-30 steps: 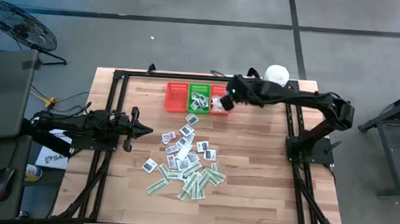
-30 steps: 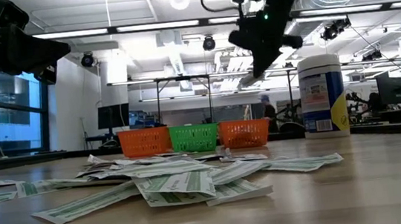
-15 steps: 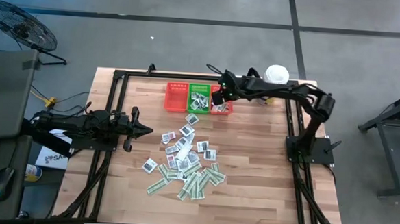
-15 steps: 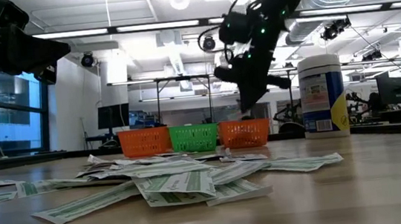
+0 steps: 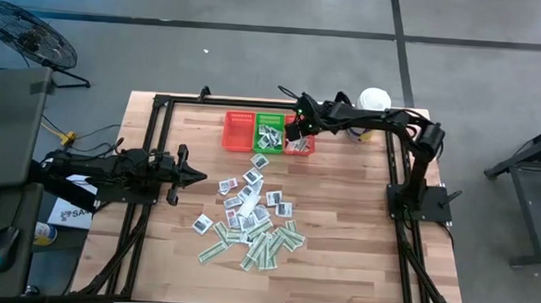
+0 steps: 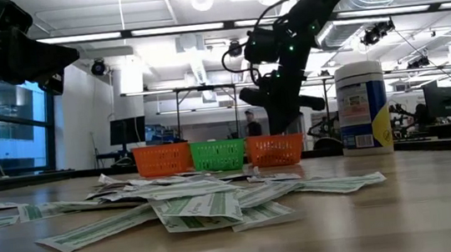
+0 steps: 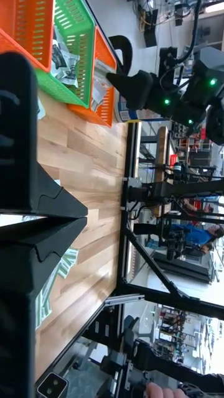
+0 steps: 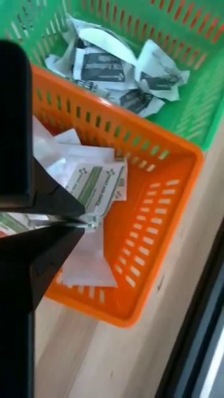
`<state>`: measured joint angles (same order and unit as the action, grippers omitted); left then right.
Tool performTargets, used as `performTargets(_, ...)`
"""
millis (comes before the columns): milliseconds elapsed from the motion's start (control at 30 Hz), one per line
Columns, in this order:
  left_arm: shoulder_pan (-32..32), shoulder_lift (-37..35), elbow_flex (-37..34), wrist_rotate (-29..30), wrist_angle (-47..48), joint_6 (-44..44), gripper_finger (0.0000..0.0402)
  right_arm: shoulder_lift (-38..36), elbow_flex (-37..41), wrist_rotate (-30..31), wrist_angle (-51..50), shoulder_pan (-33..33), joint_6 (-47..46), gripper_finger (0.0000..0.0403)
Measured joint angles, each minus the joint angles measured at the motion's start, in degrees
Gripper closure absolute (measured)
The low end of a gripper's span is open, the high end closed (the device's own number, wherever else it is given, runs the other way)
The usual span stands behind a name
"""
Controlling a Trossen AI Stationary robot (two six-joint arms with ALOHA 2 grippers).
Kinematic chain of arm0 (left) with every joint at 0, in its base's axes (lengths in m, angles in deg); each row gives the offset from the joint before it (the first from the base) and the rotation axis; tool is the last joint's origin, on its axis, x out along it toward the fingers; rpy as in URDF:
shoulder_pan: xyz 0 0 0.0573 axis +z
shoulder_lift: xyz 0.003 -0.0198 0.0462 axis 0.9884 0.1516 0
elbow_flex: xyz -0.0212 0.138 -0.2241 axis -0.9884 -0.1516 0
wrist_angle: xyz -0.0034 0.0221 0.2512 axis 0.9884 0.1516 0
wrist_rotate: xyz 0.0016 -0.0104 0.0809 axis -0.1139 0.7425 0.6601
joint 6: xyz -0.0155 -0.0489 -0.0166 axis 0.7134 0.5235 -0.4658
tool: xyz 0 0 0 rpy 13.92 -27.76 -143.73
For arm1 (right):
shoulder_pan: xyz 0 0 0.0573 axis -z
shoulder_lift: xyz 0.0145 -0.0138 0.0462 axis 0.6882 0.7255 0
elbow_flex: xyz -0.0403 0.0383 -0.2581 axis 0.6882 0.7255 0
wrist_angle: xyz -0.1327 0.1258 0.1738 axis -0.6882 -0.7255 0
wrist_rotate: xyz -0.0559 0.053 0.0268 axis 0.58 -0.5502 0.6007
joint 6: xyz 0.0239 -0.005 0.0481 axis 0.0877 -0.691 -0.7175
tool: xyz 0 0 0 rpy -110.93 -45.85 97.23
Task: Pick & Place First Aid Supplies
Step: Put the bandage pack into the right orange bin
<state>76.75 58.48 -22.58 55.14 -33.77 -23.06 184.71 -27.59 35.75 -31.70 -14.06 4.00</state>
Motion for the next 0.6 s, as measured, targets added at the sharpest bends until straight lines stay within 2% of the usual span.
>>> performTargets(400, 0.01, -0.01, 0.00, 0.00, 0.01, 0.00, 0.0400, 0.00, 0.02, -0.59, 1.35, 0.33, -1.32, 0.0248)
performTargets(600, 0.00, 0.00, 0.00, 0.00, -0.01, 0.00, 0.0400, -0.18, 0.02, -0.59, 2.31, 0.33, -2.44, 0.0209)
